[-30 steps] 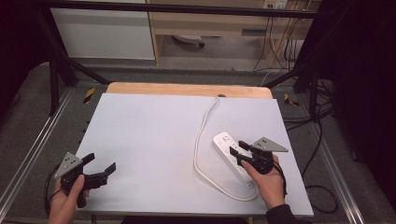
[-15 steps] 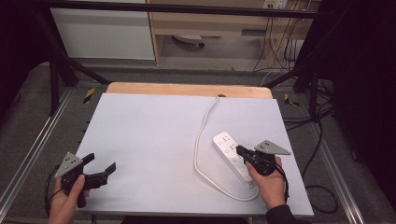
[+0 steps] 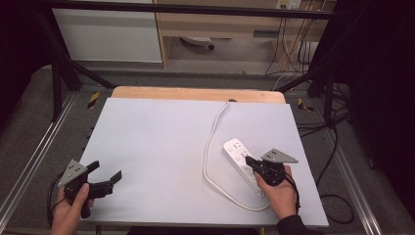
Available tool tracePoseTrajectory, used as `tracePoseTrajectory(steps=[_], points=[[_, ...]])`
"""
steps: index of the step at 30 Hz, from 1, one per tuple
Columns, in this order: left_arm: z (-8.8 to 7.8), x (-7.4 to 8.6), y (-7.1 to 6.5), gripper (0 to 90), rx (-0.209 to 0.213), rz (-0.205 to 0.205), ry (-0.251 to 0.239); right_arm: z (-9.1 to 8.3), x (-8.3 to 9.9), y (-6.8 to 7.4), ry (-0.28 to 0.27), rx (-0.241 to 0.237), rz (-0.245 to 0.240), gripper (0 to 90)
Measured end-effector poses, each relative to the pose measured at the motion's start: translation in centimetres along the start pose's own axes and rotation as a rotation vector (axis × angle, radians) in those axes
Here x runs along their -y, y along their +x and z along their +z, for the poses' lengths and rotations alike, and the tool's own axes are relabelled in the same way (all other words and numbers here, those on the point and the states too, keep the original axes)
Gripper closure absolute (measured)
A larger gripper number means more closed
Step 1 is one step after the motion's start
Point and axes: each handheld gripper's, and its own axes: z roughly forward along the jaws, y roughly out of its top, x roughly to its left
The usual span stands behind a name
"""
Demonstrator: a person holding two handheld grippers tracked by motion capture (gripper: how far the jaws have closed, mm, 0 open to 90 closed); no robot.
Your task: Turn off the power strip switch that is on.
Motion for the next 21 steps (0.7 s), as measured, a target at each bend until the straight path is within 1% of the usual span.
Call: tracePoseTrajectory(steps=[3, 5, 9, 14, 17, 21], points=[[0.04, 0.0, -0.05, 4.5, 0.002, 0.002, -0.003, 0.17, 0.06, 0.1, 0.021, -0.003, 0.004, 90.0], [0.05, 0.01, -0.04, 4.5, 0.003, 0.006, 0.0, 0.19, 0.09, 0.1, 0.023, -0.004, 0.004, 90.0], [0.01, 0.02, -0.05, 4.5, 0.002, 0.005, -0.001, 0.12, 0.19, 0.04, 0.043, 0.008, 0.003, 90.0], [0.04, 0.02, -0.08, 4.5, 0.003, 0.009, 0.002, 0.08, 0.25, 0.11, 0.047, 0.006, 0.004, 90.0], [0.05, 0.03, -0.13, 4.5, 0.005, 0.007, 0.003, 0.22, 0.33, 0.19, 0.063, 0.003, 0.001, 90.0], [0.05, 0.04, -0.11, 4.5, 0.005, 0.008, 0.004, 0.32, 0.4, 0.22, 0.07, 0.001, 0.002, 90.0]])
